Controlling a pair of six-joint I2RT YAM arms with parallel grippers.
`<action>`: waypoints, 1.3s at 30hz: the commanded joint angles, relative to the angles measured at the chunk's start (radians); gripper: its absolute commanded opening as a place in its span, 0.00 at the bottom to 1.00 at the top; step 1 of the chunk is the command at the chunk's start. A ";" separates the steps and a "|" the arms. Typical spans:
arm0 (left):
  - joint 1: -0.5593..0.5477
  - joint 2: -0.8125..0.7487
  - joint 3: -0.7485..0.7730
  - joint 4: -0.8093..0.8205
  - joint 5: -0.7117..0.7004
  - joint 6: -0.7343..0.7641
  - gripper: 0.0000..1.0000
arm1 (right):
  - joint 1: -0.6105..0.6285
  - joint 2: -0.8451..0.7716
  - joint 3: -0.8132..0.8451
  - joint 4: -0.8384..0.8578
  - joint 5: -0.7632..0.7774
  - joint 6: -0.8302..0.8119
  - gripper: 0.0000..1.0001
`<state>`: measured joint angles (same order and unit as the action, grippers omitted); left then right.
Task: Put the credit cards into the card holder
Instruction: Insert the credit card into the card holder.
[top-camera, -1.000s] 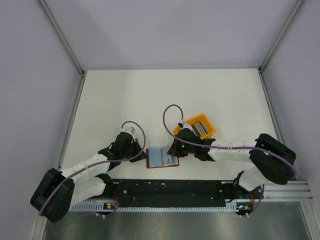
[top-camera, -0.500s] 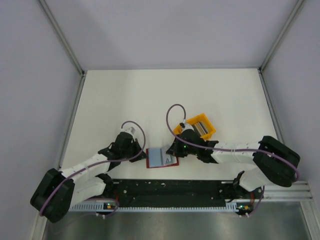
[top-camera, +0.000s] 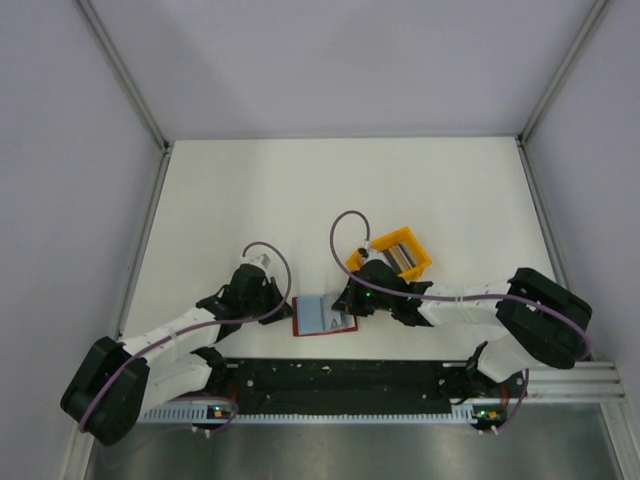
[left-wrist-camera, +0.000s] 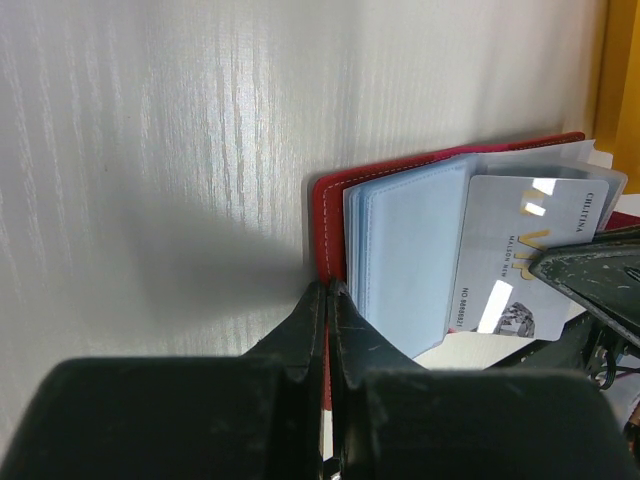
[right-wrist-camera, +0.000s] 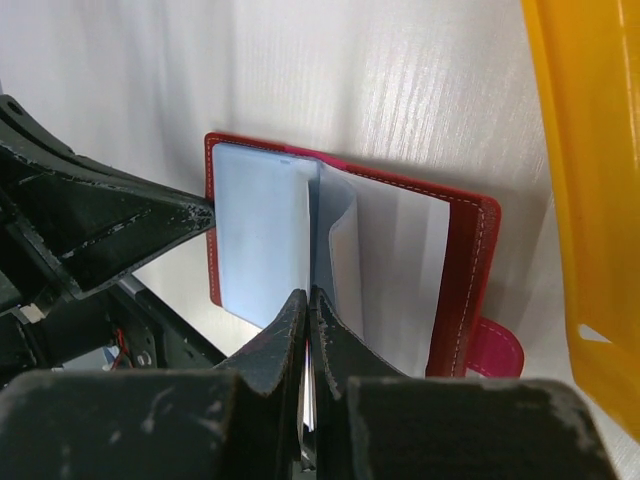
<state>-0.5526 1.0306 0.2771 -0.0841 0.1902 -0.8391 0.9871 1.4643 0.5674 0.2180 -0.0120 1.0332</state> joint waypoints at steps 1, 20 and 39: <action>-0.003 0.017 0.005 -0.052 -0.041 0.014 0.00 | 0.002 0.025 0.006 0.032 0.007 0.004 0.00; -0.004 0.025 0.007 -0.043 -0.037 0.011 0.00 | 0.002 0.119 -0.012 0.098 -0.031 0.027 0.00; -0.004 0.020 0.002 -0.029 -0.029 -0.005 0.00 | 0.068 0.160 0.104 -0.072 -0.005 0.010 0.10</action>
<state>-0.5526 1.0367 0.2794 -0.0826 0.1921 -0.8474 1.0283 1.6466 0.6518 0.2943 -0.0471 1.0851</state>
